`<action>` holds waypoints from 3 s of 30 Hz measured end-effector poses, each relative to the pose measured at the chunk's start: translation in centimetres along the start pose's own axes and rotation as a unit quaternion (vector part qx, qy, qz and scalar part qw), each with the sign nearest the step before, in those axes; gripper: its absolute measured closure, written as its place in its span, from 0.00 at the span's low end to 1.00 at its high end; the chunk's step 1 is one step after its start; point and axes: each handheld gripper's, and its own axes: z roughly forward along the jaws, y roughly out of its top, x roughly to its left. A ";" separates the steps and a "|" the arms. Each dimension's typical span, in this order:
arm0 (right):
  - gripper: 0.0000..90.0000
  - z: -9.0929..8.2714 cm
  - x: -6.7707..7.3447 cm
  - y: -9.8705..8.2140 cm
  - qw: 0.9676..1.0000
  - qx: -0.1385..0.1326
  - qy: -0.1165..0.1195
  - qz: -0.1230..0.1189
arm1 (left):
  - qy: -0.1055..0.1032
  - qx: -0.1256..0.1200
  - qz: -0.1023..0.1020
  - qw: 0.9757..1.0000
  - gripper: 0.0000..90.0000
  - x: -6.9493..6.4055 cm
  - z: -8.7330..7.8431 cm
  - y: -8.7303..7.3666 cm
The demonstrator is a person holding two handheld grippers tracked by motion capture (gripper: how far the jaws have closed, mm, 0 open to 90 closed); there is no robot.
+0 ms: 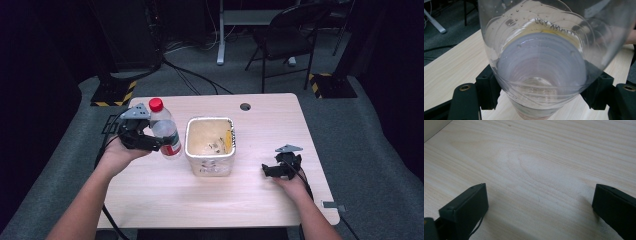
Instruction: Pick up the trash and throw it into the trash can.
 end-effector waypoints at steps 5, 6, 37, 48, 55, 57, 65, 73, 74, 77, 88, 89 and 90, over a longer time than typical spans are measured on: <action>0.00 0.0 0.0 0.0 1.000 0.000 0.000 0.000 | -0.002 -0.003 0.003 1.000 0.31 -0.1 0.3 0.8; 0.00 0.0 0.0 0.0 1.000 0.000 -0.001 0.000 | -0.003 -0.004 0.004 1.000 0.31 -0.1 0.3 1.0; 0.00 0.0 0.0 0.0 1.000 0.000 -0.001 0.000 | -0.025 -0.005 0.015 1.000 0.31 -1.1 5.5 4.4; 0.00 0.0 0.0 0.0 1.000 0.000 -0.001 0.000 | -0.024 -0.002 0.016 1.000 0.31 -1.5 7.3 4.1; 0.00 0.0 0.0 0.0 1.000 0.000 -0.001 0.000 | -0.023 0.001 0.014 1.000 0.31 -1.5 8.9 3.1; 0.00 0.0 0.0 0.0 1.000 0.000 -0.001 0.000 | -0.021 0.003 0.015 1.000 0.31 -1.5 9.3 2.8; 0.00 0.0 0.0 0.0 1.000 0.000 0.000 -0.002 | -0.019 0.005 0.006 1.000 0.31 -1.3 10.6 1.4; 0.00 0.0 0.0 0.0 1.000 0.000 0.000 -0.002 | -0.010 0.014 0.001 1.000 0.31 -1.2 11.6 0.2; 0.00 0.0 0.0 0.0 1.000 0.000 0.000 -0.002 | -0.008 0.012 0.002 1.000 0.31 -1.2 11.7 0.1; 0.00 0.0 0.0 0.0 1.000 0.000 0.000 -0.002 | -0.007 0.011 -0.003 1.000 0.31 -1.2 12.0 -0.3; 0.00 0.0 0.1 0.0 1.000 -0.001 0.001 0.001 | -0.001 0.019 -0.005 1.000 0.31 -1.1 13.1 -1.6; 0.00 0.0 0.1 0.0 1.000 0.000 0.002 -0.001 | -0.001 0.020 -0.005 1.000 0.31 -1.1 13.2 -1.7; 0.00 0.0 0.1 0.0 1.000 0.000 0.002 -0.001 | -0.002 0.021 -0.006 1.000 0.31 -1.1 13.3 -1.8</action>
